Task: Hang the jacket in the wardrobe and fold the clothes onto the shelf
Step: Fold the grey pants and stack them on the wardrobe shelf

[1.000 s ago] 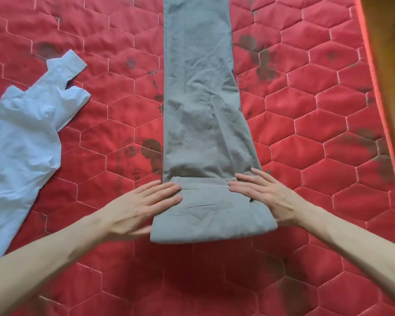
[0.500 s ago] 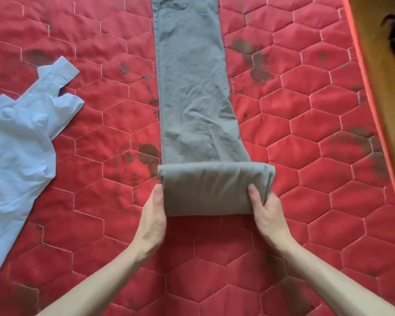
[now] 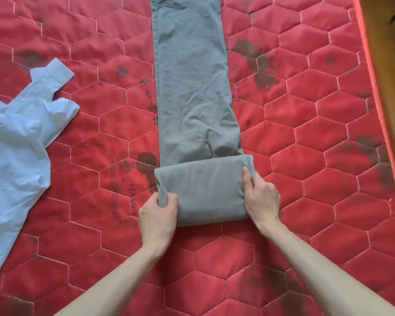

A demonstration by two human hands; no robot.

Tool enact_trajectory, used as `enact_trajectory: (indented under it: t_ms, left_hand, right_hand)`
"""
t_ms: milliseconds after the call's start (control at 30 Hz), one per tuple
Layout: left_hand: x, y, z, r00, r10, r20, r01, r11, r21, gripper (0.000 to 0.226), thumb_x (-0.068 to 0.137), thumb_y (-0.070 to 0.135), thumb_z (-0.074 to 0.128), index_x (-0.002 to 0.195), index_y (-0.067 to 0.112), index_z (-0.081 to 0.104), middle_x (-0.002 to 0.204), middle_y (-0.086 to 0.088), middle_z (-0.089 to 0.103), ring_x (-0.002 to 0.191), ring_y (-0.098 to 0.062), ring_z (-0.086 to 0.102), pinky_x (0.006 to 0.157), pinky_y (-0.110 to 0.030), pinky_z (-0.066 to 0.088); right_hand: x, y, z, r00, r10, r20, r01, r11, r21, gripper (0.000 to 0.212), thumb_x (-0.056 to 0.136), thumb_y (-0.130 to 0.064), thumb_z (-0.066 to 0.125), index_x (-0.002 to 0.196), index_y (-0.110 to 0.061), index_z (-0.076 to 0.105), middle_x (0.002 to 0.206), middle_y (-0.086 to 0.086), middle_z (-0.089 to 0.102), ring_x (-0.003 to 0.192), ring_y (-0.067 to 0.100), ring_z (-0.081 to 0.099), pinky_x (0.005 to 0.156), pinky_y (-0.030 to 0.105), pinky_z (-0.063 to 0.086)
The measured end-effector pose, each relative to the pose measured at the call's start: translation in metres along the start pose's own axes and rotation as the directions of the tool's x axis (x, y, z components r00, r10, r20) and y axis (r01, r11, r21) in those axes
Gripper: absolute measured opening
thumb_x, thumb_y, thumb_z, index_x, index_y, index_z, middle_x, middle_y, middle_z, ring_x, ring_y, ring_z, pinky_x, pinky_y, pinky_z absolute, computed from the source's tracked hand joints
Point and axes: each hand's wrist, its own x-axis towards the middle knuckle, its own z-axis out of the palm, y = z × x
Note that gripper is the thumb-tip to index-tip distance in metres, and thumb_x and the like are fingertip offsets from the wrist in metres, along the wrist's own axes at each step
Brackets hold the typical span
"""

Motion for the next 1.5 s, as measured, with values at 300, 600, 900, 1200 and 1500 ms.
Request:
enact_trajectory:
  t_ms: [300,600,900,1200,1500]
  left_hand:
    - [0.000,-0.014,0.014,0.655,0.743,0.138,-0.715,0.550,0.432,0.059,0.100,0.021,0.052,0.156,0.005,0.041,0.161,-0.020,0.037,0.150,-0.038,0.034,0.123,-0.052,0.027]
    - [0.027,-0.020,0.012,0.534,0.634,0.560,-0.838,0.308,0.451,0.107,0.089,0.076,0.052,0.164,0.007,0.021,0.172,-0.021,0.006,0.160,-0.038,0.003,0.128,-0.058,0.013]
    - [0.013,-0.006,0.005,0.553,0.461,0.694,-0.807,0.089,0.584,0.128,0.065,0.046,0.078,0.165,0.007,0.010,0.166,-0.038,-0.005,0.155,-0.055,-0.002,0.120,-0.070,0.017]
    - [-0.018,0.020,-0.025,0.573,0.269,0.774,-0.816,0.281,0.506,0.099,0.072,0.047,0.027,0.165,0.014,0.011,0.170,-0.027,0.006,0.158,-0.045,0.006,0.125,-0.063,0.014]
    - [-0.026,0.038,-0.084,0.483,0.151,0.862,-0.658,0.712,0.244,0.045,0.080,0.041,0.056,0.124,0.034,0.049,0.117,0.008,0.067,0.098,-0.010,0.062,0.083,-0.025,0.047]
  right_hand:
    - [0.005,0.002,-0.008,0.900,-0.368,-0.234,0.364,0.929,-0.060,0.047,0.104,-0.033,0.052,0.141,-0.003,0.054,0.139,0.017,0.056,0.133,0.036,0.053,0.111,0.040,0.041]
    - [0.018,0.017,0.012,0.750,-0.625,0.215,0.656,0.746,-0.119,0.076,0.104,-0.054,0.043,0.166,-0.019,0.016,0.175,0.007,0.010,0.162,0.022,0.010,0.130,0.046,0.018]
    - [-0.014,0.039,-0.016,0.576,-0.750,0.326,0.814,0.561,-0.148,0.107,0.078,-0.069,0.071,0.163,-0.016,0.032,0.172,0.019,0.014,0.159,0.043,0.009,0.124,0.062,0.024]
    - [-0.013,0.037,-0.059,0.481,-0.710,0.514,0.819,0.573,0.026,0.103,0.070,-0.039,0.068,0.163,-0.020,0.030,0.172,0.012,0.018,0.161,0.030,0.012,0.129,0.041,0.020]
    - [-0.059,0.029,-0.112,0.722,-0.565,0.400,0.393,0.810,0.434,0.055,0.077,-0.028,0.084,0.128,-0.024,0.065,0.123,-0.015,0.073,0.112,0.006,0.071,0.094,0.033,0.056]
